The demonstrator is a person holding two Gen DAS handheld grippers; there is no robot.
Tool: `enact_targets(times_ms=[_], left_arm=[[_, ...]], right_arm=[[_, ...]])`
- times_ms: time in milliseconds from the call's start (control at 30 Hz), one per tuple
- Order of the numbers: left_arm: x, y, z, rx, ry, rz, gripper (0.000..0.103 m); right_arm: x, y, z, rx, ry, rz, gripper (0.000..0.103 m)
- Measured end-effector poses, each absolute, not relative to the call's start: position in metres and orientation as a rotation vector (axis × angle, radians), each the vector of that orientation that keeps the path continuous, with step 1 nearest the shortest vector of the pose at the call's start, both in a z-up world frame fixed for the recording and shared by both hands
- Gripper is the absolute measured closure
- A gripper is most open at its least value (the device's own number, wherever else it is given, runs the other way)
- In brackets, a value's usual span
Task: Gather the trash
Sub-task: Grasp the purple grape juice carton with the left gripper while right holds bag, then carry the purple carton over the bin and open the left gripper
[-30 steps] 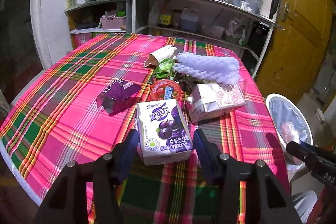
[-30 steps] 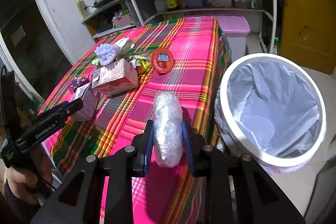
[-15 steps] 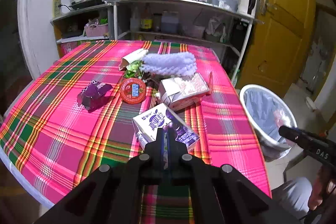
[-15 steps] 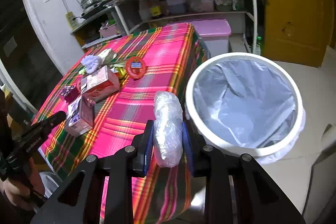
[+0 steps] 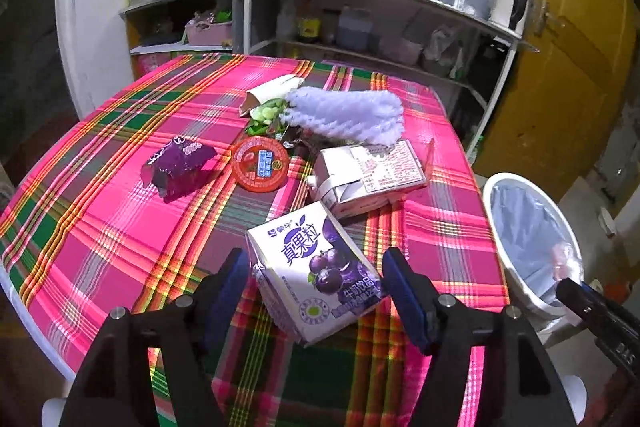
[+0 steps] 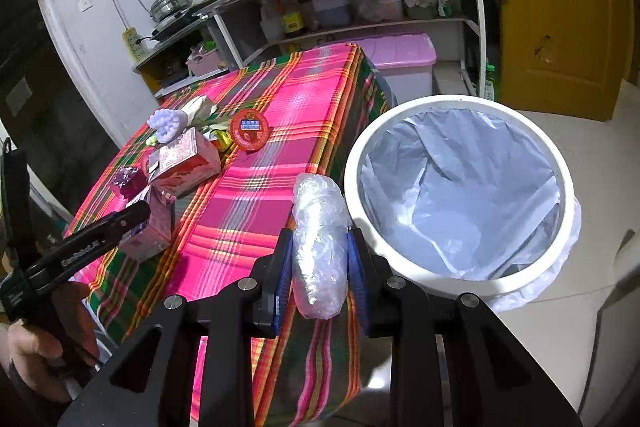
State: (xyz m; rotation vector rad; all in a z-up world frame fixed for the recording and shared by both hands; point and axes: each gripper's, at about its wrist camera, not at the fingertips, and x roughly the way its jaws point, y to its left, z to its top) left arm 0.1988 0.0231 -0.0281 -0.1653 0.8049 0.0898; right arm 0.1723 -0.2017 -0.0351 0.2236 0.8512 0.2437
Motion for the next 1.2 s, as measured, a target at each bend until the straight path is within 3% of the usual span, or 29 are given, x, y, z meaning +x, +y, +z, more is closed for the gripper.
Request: enact_targets(times_ms=[233, 367, 633, 833, 900, 1000, 1200], left_arm=[[0.198, 0.019, -0.030, -0.105, 0.794, 0.115, 0.039], [0.190, 0.014, -0.027, -0.052, 0.773, 0.105, 0.072], [0.179, 0.017, -0.024, -0.072, 0.771, 0.079, 0.086], [0.169, 0.036, -0.024, -0.103, 0.768, 0.076, 0.084], [0.167, 0.042, -0.024, -0.109, 0.774, 0.100, 0.068], [0.167, 0.046, -0.025, -0.099, 0.775, 0.114, 0.056], [0.166, 0.049, -0.027, -0.079, 0.774, 0.120, 0.047]], right_arm=[[0.173, -0.206, -0.036, 0.230, 0.848, 0.242, 0.075], [0.171, -0.211, -0.036, 0.234, 0.843, 0.239, 0.075], [0.169, -0.212, -0.034, 0.233, 0.836, 0.244, 0.075], [0.166, -0.212, -0.033, 0.235, 0.832, 0.246, 0.075], [0.165, -0.211, -0.033, 0.234, 0.833, 0.250, 0.075], [0.165, -0.208, -0.033, 0.232, 0.834, 0.258, 0.075], [0.165, -0.207, -0.032, 0.232, 0.834, 0.260, 0.075]])
